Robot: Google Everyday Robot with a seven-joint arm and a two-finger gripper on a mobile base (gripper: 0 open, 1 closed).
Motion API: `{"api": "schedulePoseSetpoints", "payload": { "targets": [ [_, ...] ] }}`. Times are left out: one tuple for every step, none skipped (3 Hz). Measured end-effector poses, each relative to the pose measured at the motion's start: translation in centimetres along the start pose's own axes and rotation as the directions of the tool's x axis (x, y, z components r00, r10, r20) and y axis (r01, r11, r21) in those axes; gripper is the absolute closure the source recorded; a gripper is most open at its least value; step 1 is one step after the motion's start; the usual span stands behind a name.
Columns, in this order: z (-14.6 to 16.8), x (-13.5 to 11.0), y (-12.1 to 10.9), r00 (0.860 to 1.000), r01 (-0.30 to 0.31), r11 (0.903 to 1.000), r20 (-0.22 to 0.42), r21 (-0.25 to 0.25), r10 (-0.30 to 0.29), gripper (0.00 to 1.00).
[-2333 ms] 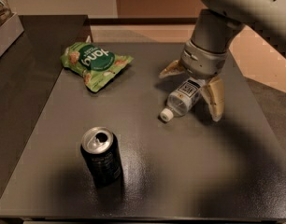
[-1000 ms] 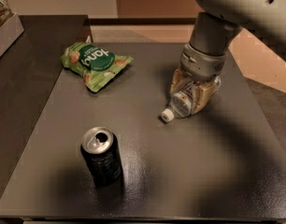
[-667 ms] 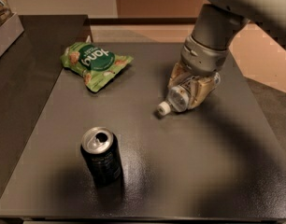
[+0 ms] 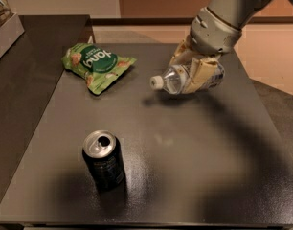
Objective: Place blue plastic bottle upright
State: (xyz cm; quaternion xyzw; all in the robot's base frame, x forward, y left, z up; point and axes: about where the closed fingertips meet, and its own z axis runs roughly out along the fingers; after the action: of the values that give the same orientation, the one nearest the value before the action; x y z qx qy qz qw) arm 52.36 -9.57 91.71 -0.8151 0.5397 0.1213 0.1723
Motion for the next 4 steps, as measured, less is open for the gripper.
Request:
{"api": "schedulePoseSetpoints", "payload": {
  "targets": [
    [-1.9, -2.1, -1.8, 0.983, -0.118, 0.9917, 0.145, 0.051, 0.11, 1.0],
    [-3.3, -3.4, -3.3, 0.934, -0.235, 0.9694, 0.294, 0.072, 0.204, 1.0],
    [-4.4, -4.4, -3.7, 0.877, -0.31, 0.9459, 0.413, 0.096, 0.245, 1.0],
    [-5.0, -4.2, -3.5, 0.793, -0.391, 0.914, 0.543, 0.107, 0.276, 1.0]
  ]
}}
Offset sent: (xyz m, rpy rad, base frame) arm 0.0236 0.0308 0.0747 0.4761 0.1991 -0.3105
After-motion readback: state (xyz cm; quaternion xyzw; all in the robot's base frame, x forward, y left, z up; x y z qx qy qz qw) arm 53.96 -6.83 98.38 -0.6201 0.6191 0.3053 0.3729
